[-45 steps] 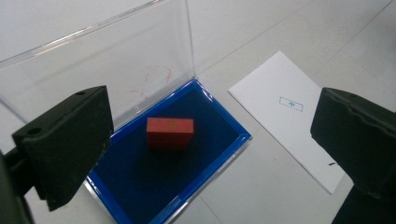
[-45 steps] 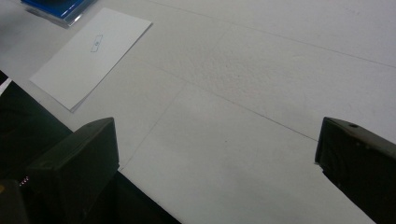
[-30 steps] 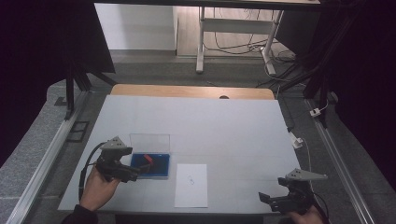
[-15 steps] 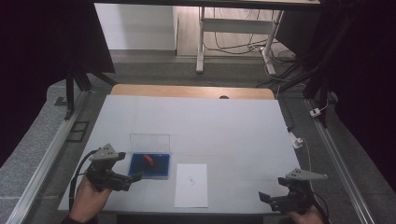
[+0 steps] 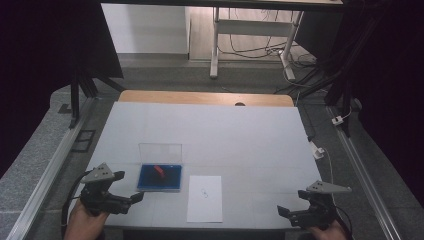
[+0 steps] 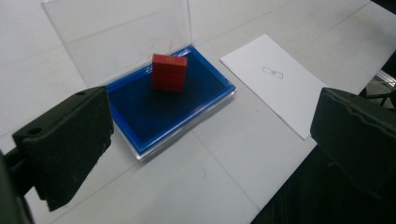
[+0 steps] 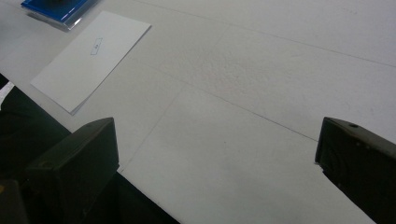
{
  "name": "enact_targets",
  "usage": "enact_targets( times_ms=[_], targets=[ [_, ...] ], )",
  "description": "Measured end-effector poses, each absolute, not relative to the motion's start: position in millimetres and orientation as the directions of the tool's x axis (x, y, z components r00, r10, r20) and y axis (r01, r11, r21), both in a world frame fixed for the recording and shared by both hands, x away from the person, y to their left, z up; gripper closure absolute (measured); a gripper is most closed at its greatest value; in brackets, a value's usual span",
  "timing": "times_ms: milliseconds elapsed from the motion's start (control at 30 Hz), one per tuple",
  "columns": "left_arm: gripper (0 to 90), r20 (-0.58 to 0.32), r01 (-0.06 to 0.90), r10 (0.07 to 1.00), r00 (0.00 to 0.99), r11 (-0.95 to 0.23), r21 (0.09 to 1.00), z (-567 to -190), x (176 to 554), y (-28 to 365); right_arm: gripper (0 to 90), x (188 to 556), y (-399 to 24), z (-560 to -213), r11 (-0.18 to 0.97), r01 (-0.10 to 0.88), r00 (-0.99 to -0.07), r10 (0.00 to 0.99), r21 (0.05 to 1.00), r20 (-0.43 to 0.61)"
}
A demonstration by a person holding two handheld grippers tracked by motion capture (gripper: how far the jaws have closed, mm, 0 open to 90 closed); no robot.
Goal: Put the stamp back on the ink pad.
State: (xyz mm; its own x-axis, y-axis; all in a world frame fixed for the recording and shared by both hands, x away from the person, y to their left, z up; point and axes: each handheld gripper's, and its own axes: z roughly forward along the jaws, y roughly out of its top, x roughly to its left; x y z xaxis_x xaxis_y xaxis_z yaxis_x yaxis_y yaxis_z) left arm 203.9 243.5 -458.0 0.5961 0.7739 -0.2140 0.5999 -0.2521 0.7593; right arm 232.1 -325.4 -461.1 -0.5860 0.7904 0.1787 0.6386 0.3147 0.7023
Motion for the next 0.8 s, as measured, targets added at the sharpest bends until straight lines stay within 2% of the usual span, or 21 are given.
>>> enact_targets(
  times_ms=[333, 600, 800],
  targets=[
    [0.0, -0.236, 0.628, 0.795, 0.559, -0.22, 0.746, -467.9, 191.5, 258.6, 0.0, 231.8, -325.1, -461.1, 0.319, 0.638, -0.586, 0.791, 0.701, 0.173],
    [0.0, -0.193, 0.662, 0.827, 0.528, -0.259, 0.703, -475.6, 185.2, 261.8, 0.0, 231.3, -323.8, -461.0, 0.328, 0.635, -0.591, 0.789, 0.699, 0.167],
    [0.0, -0.197, 0.684, 0.837, 0.511, -0.257, 0.683, -478.1, 184.8, 263.3, 0.0, 231.3, -324.2, -461.0, 0.324, 0.638, -0.588, 0.791, 0.699, 0.171]
  ],
)
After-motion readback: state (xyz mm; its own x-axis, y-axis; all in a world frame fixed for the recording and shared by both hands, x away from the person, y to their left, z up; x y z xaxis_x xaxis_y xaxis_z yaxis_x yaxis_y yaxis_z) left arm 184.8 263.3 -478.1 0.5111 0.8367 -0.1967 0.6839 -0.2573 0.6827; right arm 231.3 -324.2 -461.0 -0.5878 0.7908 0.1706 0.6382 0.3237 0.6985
